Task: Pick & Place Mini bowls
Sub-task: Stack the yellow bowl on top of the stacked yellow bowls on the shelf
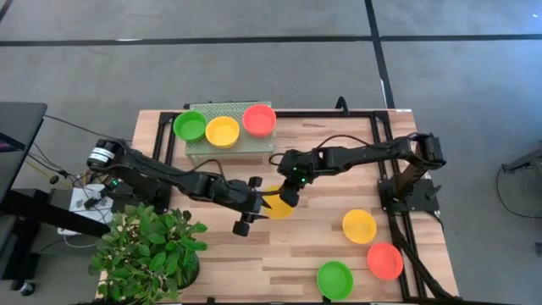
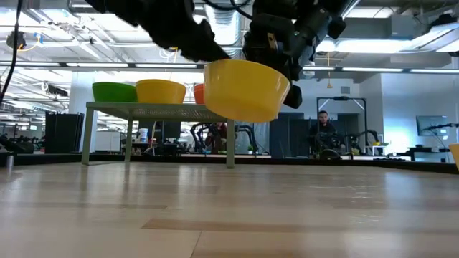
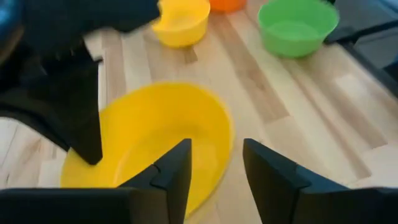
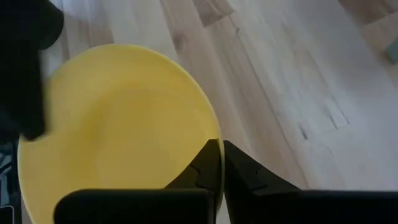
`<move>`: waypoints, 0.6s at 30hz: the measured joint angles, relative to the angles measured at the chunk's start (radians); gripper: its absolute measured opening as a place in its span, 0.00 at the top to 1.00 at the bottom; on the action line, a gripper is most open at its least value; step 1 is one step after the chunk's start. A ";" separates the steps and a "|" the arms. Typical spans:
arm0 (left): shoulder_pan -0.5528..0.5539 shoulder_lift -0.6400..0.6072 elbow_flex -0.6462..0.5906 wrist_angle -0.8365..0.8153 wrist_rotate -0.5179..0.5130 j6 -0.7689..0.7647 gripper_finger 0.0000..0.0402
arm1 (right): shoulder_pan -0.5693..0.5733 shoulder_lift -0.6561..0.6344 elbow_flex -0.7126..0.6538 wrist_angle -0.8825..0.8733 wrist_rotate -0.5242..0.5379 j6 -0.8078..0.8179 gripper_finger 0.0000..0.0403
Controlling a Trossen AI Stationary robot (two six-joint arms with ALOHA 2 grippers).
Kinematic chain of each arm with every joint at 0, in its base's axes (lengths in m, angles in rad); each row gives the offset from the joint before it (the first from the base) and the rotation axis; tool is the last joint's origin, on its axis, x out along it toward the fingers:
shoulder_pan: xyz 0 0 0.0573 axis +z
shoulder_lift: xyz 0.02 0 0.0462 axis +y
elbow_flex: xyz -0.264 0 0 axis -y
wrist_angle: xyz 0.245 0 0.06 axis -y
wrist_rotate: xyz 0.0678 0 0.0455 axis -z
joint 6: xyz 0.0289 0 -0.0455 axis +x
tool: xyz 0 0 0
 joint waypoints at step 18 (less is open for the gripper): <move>-0.001 0.049 0.000 0.004 -0.036 0.021 0.97 | -0.001 -0.002 0.016 0.027 0.002 -0.067 0.94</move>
